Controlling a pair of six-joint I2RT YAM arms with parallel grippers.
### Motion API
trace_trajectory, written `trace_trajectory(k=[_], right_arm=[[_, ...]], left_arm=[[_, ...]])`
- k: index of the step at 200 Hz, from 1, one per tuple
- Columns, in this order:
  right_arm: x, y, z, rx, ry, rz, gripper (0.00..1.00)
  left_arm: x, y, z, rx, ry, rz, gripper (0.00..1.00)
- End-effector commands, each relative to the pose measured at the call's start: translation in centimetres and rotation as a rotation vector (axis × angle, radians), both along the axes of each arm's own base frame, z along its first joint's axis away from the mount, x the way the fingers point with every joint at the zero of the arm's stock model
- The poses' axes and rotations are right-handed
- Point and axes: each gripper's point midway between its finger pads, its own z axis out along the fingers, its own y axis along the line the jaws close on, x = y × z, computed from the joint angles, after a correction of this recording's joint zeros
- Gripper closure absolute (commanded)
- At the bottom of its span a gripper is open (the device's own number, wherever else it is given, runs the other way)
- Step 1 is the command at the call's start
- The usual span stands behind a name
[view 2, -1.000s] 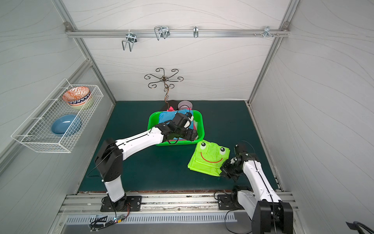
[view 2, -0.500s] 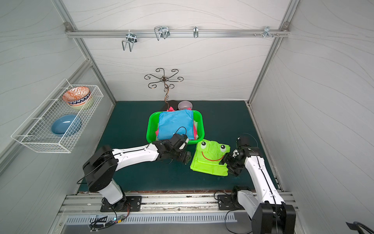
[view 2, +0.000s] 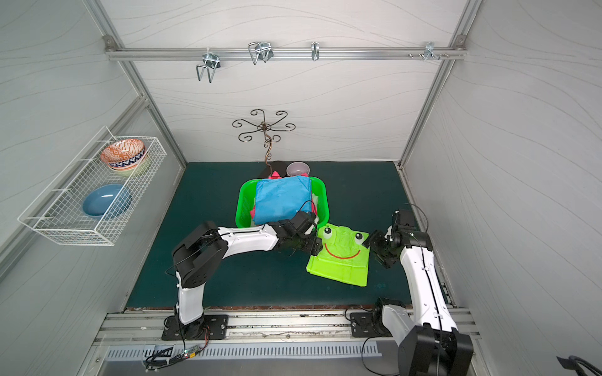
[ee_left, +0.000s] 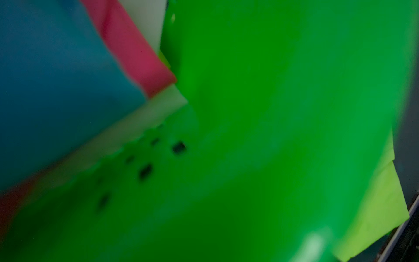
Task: Put the folded raincoat in the basket
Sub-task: Adjust the basket at the center of the board.
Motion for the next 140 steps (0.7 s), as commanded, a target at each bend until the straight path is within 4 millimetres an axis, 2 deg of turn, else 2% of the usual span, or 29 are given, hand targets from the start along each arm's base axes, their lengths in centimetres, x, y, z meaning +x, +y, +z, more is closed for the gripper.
trace_trajectory(k=[1, 28, 48, 65, 89, 110, 123, 140], right_arm=[[2.1, 0.7, 0.5, 0.041, -0.088, 0.041, 0.24], [1.9, 0.4, -0.8, -0.006, -0.051, 0.063, 0.25], [1.5, 0.0, -1.9, -0.023, -0.012, 0.065, 0.25], [1.4, -0.6, -2.8, -0.055, -0.001, 0.064, 0.24], [2.0, -0.9, -4.3, -0.044, -0.021, 0.074, 0.23], [2.5, -1.5, -5.5, 0.013, -0.025, 0.035, 0.23], [2.7, -2.0, -6.3, 0.06, -0.032, -0.002, 0.23], [2.7, -2.3, -7.2, 0.089, -0.037, -0.031, 0.24]], left_arm=[[3.8, 0.3, 0.9, -0.051, -0.023, 0.063, 0.16], [5.9, 1.0, 1.0, -0.086, -0.041, 0.095, 0.16], [6.3, 0.2, 1.3, -0.113, -0.045, 0.072, 0.16], [5.6, -0.9, 1.6, -0.167, 0.007, 0.052, 0.16], [2.6, -2.6, 1.8, -0.282, 0.125, 0.034, 0.16], [0.6, -3.9, 1.4, -0.302, 0.186, 0.004, 0.16], [0.4, -4.3, 0.8, -0.289, 0.194, 0.001, 0.17], [1.0, -4.1, -0.2, -0.268, 0.202, 0.035, 0.19]])
